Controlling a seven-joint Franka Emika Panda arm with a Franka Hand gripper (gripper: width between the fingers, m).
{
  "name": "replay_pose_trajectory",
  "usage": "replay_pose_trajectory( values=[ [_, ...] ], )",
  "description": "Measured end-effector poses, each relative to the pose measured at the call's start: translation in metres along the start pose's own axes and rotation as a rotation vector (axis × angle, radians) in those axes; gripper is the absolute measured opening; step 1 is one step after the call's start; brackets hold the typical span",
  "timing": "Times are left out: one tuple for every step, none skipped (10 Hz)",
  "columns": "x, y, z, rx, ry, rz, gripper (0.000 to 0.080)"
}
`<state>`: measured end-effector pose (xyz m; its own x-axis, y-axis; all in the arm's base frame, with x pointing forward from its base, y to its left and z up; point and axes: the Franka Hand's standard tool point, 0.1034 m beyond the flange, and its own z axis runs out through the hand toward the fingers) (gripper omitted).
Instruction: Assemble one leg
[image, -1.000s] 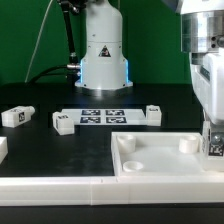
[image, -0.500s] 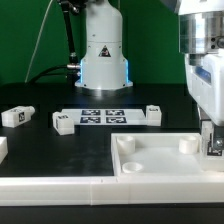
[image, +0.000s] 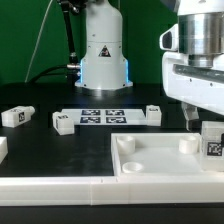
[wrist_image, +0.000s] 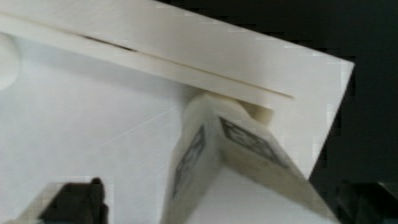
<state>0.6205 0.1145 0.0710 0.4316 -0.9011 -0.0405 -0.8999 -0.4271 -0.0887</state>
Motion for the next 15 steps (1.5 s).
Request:
replay_pose_trajectory(
  values=[
    [-0.0002,-0.0002,-0.0001,-0.001,0.001,-0.105,0.0649],
    [-0.0002,-0.0010,-0.0005,-0.001,0.002,-0.211,0.0649],
    [-0.0004,-0.0027,-0.0007,-0.003,0.002,-0.292,0.0649],
    [-0.0002,-0.0046,-0.0005,-0.013,0.006,-0.436,0.0649],
    [-0.0006,-0.0060,-0.0003,-0.024,0.003,-0.510,0.0649],
    [0.0009,-0.0066,-0.0008,-0.032,0.006,-0.633,0.0649],
    [0.0022,-0.0063,-0.0009,-0.034,0.006,-0.722,0.0649],
    [0.0035,-0.0064,-0.0011,-0.035,0.010,-0.818,0.0649],
    [0.0046,-0.0065,-0.0012,-0.038,0.015,-0.893,0.0649],
    [0.0049,-0.0064,-0.0012,-0.038,0.014,-0.912,0.0649],
    [0.0049,-0.0064,-0.0012,-0.038,0.014,-0.904,0.0558],
    [0.0049,-0.0064,-0.0012,-0.038,0.014,-0.904,0.0558],
    [0.0048,-0.0065,-0.0012,-0.037,0.014,-0.885,0.0379],
    [0.0051,-0.0062,-0.0011,-0.038,0.015,-0.866,0.0290],
    [0.0061,-0.0055,-0.0011,-0.039,0.014,-0.841,0.0290]
  ],
)
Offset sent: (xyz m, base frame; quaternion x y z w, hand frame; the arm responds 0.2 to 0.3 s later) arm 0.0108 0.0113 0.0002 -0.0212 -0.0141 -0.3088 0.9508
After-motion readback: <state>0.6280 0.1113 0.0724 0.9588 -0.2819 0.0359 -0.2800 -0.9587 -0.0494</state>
